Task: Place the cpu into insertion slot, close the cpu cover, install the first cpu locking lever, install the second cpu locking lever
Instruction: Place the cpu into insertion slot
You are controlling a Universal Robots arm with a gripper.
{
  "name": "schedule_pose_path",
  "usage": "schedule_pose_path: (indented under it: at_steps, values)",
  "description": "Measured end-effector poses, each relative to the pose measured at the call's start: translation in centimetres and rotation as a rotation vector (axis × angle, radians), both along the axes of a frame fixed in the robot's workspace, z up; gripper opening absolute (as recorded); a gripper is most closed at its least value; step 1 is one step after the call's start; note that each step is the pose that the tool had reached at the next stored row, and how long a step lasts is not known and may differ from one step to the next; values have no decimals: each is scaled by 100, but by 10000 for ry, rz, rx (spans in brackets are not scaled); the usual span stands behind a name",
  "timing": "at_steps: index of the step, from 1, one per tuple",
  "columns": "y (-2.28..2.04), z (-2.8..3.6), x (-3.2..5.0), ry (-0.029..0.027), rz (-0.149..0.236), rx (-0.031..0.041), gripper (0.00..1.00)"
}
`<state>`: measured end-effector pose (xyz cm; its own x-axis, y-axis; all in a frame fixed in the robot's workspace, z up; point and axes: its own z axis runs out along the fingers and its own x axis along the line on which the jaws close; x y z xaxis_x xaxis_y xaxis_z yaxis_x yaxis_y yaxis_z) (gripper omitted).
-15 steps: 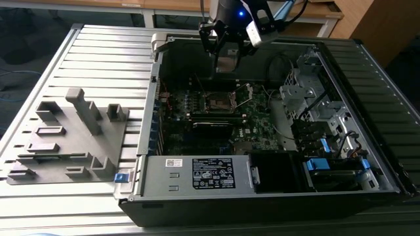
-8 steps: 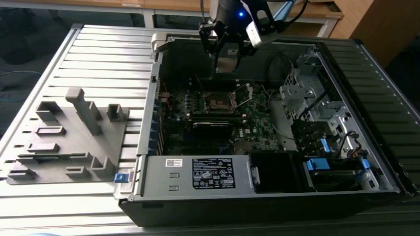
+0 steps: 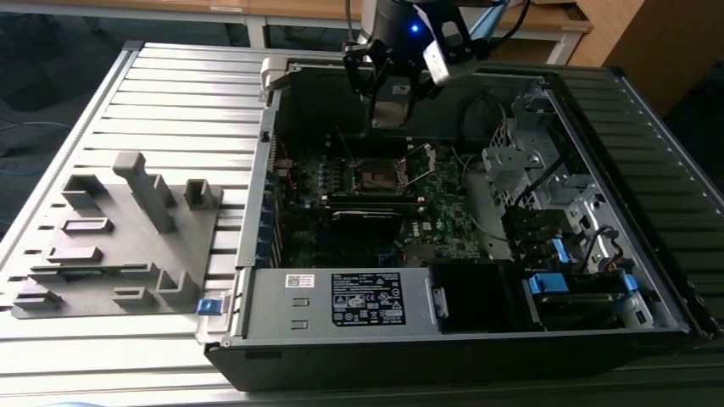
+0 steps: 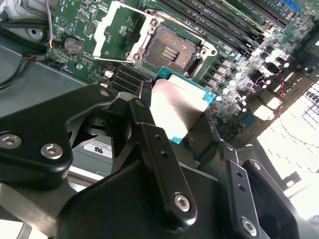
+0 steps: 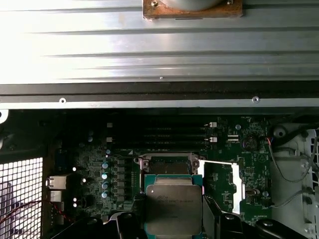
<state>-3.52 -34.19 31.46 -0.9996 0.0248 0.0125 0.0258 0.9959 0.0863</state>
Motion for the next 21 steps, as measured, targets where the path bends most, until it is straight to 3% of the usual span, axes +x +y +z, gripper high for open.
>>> schedule_pose_path:
  at_steps: [21]
  values:
    - [0,-56,0,-3,0,0,54]
